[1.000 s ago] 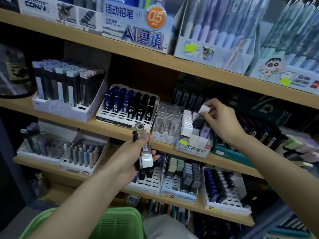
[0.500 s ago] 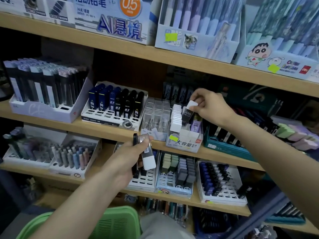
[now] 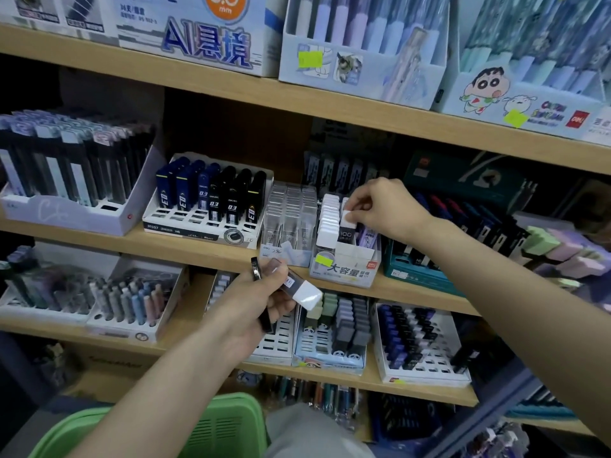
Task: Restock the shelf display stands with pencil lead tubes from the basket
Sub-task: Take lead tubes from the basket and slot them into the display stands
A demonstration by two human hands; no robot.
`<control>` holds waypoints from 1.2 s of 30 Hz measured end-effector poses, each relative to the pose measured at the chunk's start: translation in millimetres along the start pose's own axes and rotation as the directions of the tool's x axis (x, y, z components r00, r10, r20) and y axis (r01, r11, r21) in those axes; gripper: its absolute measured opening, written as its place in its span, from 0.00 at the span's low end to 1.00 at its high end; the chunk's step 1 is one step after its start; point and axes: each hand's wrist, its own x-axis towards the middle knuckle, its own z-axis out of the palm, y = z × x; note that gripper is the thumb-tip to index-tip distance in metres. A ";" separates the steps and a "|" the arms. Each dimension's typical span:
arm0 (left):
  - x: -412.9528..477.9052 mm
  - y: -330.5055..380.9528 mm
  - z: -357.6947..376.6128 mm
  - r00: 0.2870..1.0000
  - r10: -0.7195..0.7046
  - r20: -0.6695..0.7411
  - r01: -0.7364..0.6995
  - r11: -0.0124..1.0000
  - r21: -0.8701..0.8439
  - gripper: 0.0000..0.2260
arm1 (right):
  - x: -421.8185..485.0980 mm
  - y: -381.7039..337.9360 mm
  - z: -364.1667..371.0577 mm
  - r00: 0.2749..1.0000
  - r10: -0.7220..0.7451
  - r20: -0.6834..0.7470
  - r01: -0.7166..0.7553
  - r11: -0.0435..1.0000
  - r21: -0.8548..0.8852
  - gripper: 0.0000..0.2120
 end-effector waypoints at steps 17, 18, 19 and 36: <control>-4.7 7.3 5.9 0.999 0.050 0.005 -0.046 0.951 -0.306 0.06 | -59.0 -63.2 -0.1 0.999 0.016 0.046 -0.029 0.952 0.305 0.16; -4.6 6.9 6.9 0.998 0.063 0.005 -0.058 0.946 -0.319 0.07 | -61.8 -66.3 -1.0 0.987 0.022 0.160 -0.079 0.930 0.358 0.16; -4.6 6.4 7.8 0.997 0.076 0.007 -0.070 0.943 -0.325 0.09 | -62.7 -67.5 -1.8 0.972 0.015 0.234 -0.113 0.904 0.412 0.13; -8.7 4.5 9.8 1.000 0.006 -0.013 -0.007 1.000 -0.026 0.07 | -36.2 -9.5 -28.7 0.944 0.052 -0.325 0.027 0.972 0.232 0.08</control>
